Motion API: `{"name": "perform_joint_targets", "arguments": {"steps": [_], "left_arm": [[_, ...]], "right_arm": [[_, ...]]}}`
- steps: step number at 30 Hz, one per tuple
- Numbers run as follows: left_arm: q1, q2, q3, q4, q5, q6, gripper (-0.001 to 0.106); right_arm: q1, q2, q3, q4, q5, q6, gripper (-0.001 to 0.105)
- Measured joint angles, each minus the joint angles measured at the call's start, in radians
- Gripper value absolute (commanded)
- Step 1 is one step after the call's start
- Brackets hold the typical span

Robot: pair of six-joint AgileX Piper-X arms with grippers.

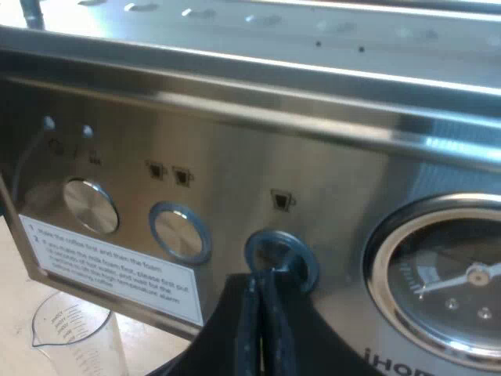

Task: Place mug into machine

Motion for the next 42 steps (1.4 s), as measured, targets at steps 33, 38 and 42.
{"name": "perform_joint_targets", "arguments": {"steps": [33,38,42], "left_arm": [[0.000,-0.147,0.000,0.123,0.001,-0.002,0.072],[0.000,-0.147,0.000,0.151,0.001,-0.022,0.077],[0.000,-0.145,-0.013,0.164,-0.046,-0.023,0.077]], "right_arm": [[0.085,-0.238,-0.004,0.470,0.061,0.081,0.003],[0.085,-0.279,-0.004,0.499,0.077,0.086,0.045],[0.085,-0.307,-0.004,0.559,0.092,0.089,0.071]]}}
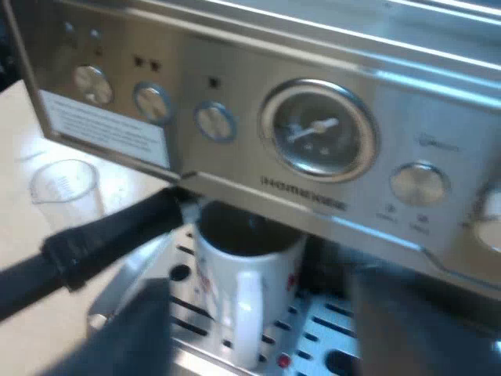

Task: Place mug into machine

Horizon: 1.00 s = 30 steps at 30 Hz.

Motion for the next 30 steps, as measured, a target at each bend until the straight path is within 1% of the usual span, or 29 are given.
{"name": "perform_joint_targets", "arguments": {"steps": [1,4,6,10,13,15,16,18,19,25,28,30], "left_arm": [[0.000,0.001,-0.005,0.001,-0.008,0.000,0.077],[0.000,0.024,-0.040,0.004,-0.022,0.000,0.077],[0.000,0.069,-0.076,0.004,-0.027,0.000,0.077],[0.000,0.153,-0.141,0.007,-0.028,0.002,0.077],[0.000,0.216,-0.197,0.006,-0.041,0.016,0.077],[0.000,0.263,-0.243,0.006,-0.056,0.027,0.077],[0.000,0.274,-0.253,0.006,-0.061,0.030,0.077],[0.000,0.310,-0.285,0.006,-0.071,0.030,0.077],[0.000,0.318,-0.292,0.006,-0.071,0.030,0.077],[0.007,0.375,-0.341,0.014,-0.111,0.037,0.077],[0.045,0.381,-0.347,0.019,-0.111,0.037,0.076],[0.111,0.381,-0.347,0.026,-0.111,0.037,0.076]], "right_arm": [[0.000,-0.005,0.000,0.011,0.004,0.000,0.070],[-0.014,-0.031,0.000,0.036,0.006,0.000,0.063],[-0.032,-0.054,0.000,0.036,0.006,0.000,0.059],[-0.087,-0.100,0.000,0.039,0.003,0.000,0.059],[-0.152,-0.137,0.000,0.077,-0.006,0.000,0.059],[-0.221,-0.170,0.000,0.117,-0.051,0.000,0.059],[-0.234,-0.176,0.000,0.128,-0.062,0.000,0.059],[-0.311,-0.207,0.000,0.171,-0.093,0.000,0.059],[-0.325,-0.212,0.000,0.177,-0.103,0.000,0.059],[-0.559,-0.288,0.000,0.283,-0.207,0.000,0.059],[-0.676,-0.318,0.000,0.334,-0.267,0.000,0.059],[-0.762,-0.340,0.000,0.364,-0.310,0.000,0.059]]}}
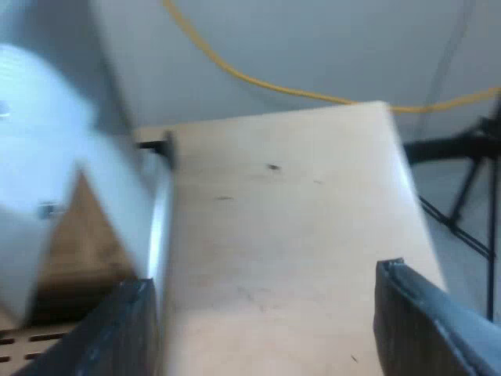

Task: Place mug into machine

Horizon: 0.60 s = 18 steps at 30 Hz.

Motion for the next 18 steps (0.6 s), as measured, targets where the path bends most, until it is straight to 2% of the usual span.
{"name": "perform_joint_targets", "arguments": {"steps": [1,3,5,10,13,15,18], "left_arm": [[0.007,0.000,0.000,0.001,0.000,0.000,0.076],[0.083,0.000,-0.010,0.034,0.000,0.001,0.076],[0.125,0.000,-0.011,0.058,0.003,0.006,0.075],[0.133,-0.006,-0.011,0.110,0.004,0.016,0.057],[0.133,-0.030,-0.006,0.128,0.004,0.016,0.059],[0.133,-0.068,0.001,0.144,-0.011,0.025,0.064],[0.133,-0.132,0.033,0.158,-0.016,0.037,0.065]], "right_arm": [[-0.021,-0.006,0.000,0.005,-0.010,0.000,0.059],[-0.083,-0.032,0.005,0.015,-0.034,-0.012,0.059],[-0.118,-0.055,0.009,0.021,-0.036,-0.027,0.059],[-0.148,-0.134,0.049,0.050,-0.042,-0.066,0.059],[-0.148,-0.173,0.076,0.057,-0.042,-0.072,0.059],[-0.148,-0.229,0.123,0.063,-0.042,-0.074,0.059],[-0.148,-0.317,0.179,0.077,-0.031,-0.074,0.059]]}}
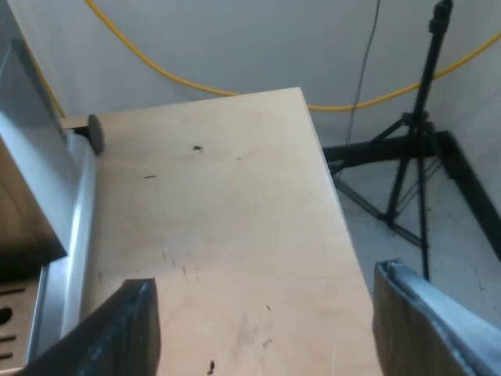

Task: Place mug into machine

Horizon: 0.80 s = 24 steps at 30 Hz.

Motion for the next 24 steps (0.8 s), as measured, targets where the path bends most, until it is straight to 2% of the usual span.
{"name": "perform_joint_targets", "arguments": {"steps": [7,12,18,24], "left_arm": [[0.000,-0.141,0.089,0.020,0.000,0.001,0.065],[0.000,-0.259,0.150,0.082,0.004,0.001,0.065],[0.000,-0.365,0.171,0.202,0.022,0.001,0.065],[0.000,-0.462,0.171,0.268,0.022,0.001,0.065]], "right_arm": [[0.000,-0.184,0.074,0.047,0.005,0.000,0.059],[0.000,-0.318,0.115,0.092,0.005,-0.001,0.059],[0.000,-0.447,0.153,0.141,0.005,-0.001,0.059],[0.000,-0.563,0.193,0.210,0.005,-0.005,0.059]]}}
